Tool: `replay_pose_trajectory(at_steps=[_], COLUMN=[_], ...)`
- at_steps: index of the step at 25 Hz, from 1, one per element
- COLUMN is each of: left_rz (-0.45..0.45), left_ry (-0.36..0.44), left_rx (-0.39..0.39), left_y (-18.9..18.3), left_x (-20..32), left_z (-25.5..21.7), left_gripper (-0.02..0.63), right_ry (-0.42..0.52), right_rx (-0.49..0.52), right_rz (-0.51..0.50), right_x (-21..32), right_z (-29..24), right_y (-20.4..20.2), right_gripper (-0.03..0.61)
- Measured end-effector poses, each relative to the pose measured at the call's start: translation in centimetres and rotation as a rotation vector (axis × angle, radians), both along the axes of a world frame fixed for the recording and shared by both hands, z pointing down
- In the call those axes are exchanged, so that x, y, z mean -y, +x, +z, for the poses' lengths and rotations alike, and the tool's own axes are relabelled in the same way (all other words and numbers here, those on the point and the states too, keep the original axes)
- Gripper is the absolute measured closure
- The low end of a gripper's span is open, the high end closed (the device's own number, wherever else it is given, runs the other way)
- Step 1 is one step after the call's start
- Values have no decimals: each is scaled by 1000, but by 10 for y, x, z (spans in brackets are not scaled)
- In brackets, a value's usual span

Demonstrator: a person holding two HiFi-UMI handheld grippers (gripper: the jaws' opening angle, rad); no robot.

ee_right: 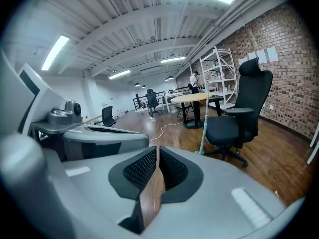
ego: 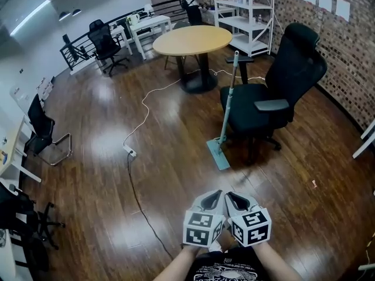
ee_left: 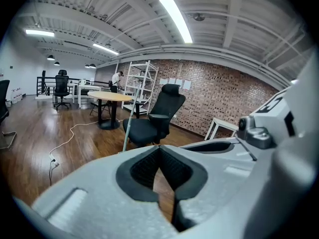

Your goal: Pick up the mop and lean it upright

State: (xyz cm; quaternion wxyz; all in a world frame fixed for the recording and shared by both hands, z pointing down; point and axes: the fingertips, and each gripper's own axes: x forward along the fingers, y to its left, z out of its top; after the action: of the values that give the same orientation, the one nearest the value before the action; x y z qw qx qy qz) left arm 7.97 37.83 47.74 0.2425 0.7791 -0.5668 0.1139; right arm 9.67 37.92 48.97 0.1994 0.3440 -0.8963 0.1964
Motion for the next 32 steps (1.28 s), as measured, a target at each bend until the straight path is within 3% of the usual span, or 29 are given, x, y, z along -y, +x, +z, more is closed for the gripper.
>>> replay_pose_trajectory(at_steps=[3, 12, 22, 32], left_rz=[-13, -37, -34, -9], left_ry=[2, 1, -9, 35], left_rx=[-2, 18, 50, 80], left_y=[-22, -32, -41, -49], left_x=[48, 143, 283, 389], left_z=[16, 9, 4, -8], left_gripper=[614, 614, 613, 614], right_ry=[1, -8, 7, 25], right_rx=[5, 39, 70, 80], right_rz=[-2, -8, -4, 12], right_x=[49, 145, 289, 397], right_z=[17, 10, -8, -15], right_y=[-19, -28, -32, -45], right_gripper=[555, 555, 555, 538])
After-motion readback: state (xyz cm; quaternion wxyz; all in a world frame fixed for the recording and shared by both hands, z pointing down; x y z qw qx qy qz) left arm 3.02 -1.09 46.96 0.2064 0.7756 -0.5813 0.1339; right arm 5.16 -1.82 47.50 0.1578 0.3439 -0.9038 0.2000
